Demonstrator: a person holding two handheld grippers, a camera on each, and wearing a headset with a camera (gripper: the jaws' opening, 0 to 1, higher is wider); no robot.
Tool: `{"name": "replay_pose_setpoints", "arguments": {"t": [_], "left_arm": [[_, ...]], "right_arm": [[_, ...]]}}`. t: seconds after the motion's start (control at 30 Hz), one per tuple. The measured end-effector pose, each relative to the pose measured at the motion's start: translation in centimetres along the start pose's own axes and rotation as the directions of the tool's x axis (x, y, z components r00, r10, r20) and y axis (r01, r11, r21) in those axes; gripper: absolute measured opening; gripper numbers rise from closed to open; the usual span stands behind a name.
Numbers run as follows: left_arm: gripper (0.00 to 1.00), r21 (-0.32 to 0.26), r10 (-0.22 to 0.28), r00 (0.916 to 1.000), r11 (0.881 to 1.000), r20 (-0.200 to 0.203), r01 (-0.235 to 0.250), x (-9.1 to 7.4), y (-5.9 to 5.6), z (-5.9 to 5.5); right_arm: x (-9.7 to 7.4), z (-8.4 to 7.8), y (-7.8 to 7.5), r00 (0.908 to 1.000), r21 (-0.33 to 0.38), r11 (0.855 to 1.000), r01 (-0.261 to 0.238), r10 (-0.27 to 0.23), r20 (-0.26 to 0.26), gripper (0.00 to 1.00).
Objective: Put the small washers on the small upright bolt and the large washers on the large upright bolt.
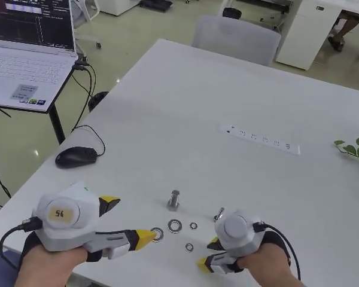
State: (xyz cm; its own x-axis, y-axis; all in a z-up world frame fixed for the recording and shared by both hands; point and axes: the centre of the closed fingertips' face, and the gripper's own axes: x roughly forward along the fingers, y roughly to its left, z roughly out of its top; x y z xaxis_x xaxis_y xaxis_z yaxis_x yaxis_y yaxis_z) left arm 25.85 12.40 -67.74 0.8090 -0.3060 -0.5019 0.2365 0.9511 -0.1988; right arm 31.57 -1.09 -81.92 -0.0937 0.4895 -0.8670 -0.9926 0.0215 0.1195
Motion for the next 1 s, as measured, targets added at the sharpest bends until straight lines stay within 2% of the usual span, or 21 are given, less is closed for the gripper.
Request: {"name": "replay_pose_setpoints", "arguments": {"t": [0.27, 0.4, 0.47, 0.53, 0.63, 0.73, 0.8, 0.87, 0.9, 0.97, 1.0], "left_arm": [[0.67, -0.003, -0.001, 1.0000, 1.000, -0.001, 0.001, 0.0, 0.0, -0.1], [0.67, 0.001, -0.004, 1.0000, 1.000, -0.003, 0.004, -0.1, -0.1, -0.1], [0.67, 0.000, -0.004, 1.0000, 1.000, -0.003, 0.004, 0.0, -0.1, -0.1], [0.67, 0.000, -0.004, 1.0000, 1.000, -0.003, 0.004, -0.1, -0.1, -0.1], [0.67, 0.001, -0.005, 1.0000, 1.000, -0.005, 0.005, 0.0, 0.0, -0.1], [0.67, 0.003, -0.009, 0.9999, 1.000, -0.008, 0.009, 0.2, -0.1, -0.2], [0.67, 0.004, -0.011, 0.9999, 1.000, -0.007, 0.011, 0.2, -0.1, -0.1], [0.67, 0.006, -0.011, 0.9999, 1.000, -0.008, 0.011, 0.2, -0.1, -0.1], [0.67, 0.005, -0.010, 0.9999, 1.000, -0.008, 0.010, 0.2, -0.1, -0.1], [0.67, 0.002, -0.009, 0.9999, 1.000, -0.008, 0.009, 0.2, -0.1, -0.2], [0.67, 0.001, -0.008, 0.9999, 1.000, -0.008, 0.008, 0.1, -0.1, -0.2]], "right_arm": [[1.2, 1.6, -0.2, 0.9999, -0.093, 0.996, -0.008, 0.008, -0.007, 0.27], [1.7, 2.3, -0.2, 0.9989, -0.209, 0.977, -0.031, 0.023, -0.040, 0.26], [1.8, 2.2, -0.2, 0.9973, -0.271, 0.961, -0.045, 0.028, -0.068, 0.26], [1.8, 2.0, -0.2, 0.9948, -0.356, 0.933, -0.056, 0.022, -0.099, 0.26], [1.8, 2.1, 0.0, 0.9919, -0.386, 0.918, -0.093, 0.052, -0.116, 0.25], [1.9, 2.1, 0.0, 0.9856, -0.458, 0.878, -0.142, 0.082, -0.148, 0.24], [1.8, 2.1, 0.0, 0.9813, -0.491, 0.856, -0.164, 0.090, -0.170, 0.23], [1.8, 2.0, 0.0, 0.9758, -0.531, 0.826, -0.190, 0.100, -0.195, 0.23], [1.8, 2.0, 0.0, 0.9728, -0.554, 0.807, -0.206, 0.107, -0.206, 0.22], [1.9, 2.1, 0.1, 0.9685, -0.585, 0.779, -0.227, 0.117, -0.220, 0.22], [1.8, 2.1, 0.1, 0.9670, -0.593, 0.771, -0.232, 0.116, -0.226, 0.22]]}}
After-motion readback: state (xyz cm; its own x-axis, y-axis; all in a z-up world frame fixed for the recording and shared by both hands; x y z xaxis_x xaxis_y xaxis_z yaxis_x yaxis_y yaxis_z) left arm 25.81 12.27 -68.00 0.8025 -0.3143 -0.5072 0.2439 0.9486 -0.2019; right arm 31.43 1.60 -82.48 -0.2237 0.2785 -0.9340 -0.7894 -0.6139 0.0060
